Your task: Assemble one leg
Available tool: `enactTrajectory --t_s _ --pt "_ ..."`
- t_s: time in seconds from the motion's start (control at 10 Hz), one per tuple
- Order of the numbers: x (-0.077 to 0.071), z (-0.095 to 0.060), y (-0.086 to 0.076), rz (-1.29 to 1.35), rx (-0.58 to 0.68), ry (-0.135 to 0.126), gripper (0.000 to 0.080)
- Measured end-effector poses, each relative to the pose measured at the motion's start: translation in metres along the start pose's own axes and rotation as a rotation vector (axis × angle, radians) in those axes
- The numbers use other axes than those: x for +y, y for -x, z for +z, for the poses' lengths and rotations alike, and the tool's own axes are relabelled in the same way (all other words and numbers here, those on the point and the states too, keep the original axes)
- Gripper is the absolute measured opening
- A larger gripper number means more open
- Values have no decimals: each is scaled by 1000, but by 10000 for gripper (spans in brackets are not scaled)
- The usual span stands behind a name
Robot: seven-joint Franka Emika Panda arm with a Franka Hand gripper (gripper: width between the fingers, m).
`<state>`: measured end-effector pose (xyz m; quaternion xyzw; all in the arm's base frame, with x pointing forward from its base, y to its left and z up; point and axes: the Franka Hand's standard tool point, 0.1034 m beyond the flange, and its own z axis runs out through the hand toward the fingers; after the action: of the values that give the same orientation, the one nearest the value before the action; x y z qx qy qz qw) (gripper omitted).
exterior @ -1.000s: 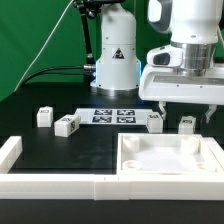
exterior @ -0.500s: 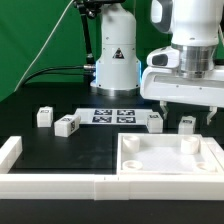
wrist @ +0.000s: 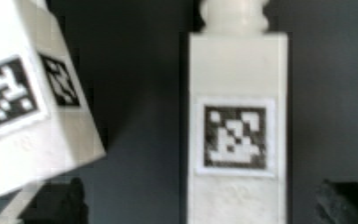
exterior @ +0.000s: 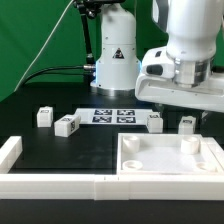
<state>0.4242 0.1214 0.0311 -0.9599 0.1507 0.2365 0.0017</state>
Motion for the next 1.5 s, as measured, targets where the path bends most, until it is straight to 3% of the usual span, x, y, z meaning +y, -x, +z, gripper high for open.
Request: enactTrajectory --t_s 0.3,0.4,0.5,0.7,0.9,1.2,1.5 --pt "3 -1 -3 24 -216 33 649" --pt "4 -1 6 30 -321 51 649" --pt "1 -4 3 32 -387 53 649" --pt "-9 -11 -3 -23 -288 10 649" --pt "-15 -11 -6 -37 -225 -8 649" --pt "-13 -9 -5 -35 -227 -8 649" --pt "-15 5 1 -41 -220 -5 649"
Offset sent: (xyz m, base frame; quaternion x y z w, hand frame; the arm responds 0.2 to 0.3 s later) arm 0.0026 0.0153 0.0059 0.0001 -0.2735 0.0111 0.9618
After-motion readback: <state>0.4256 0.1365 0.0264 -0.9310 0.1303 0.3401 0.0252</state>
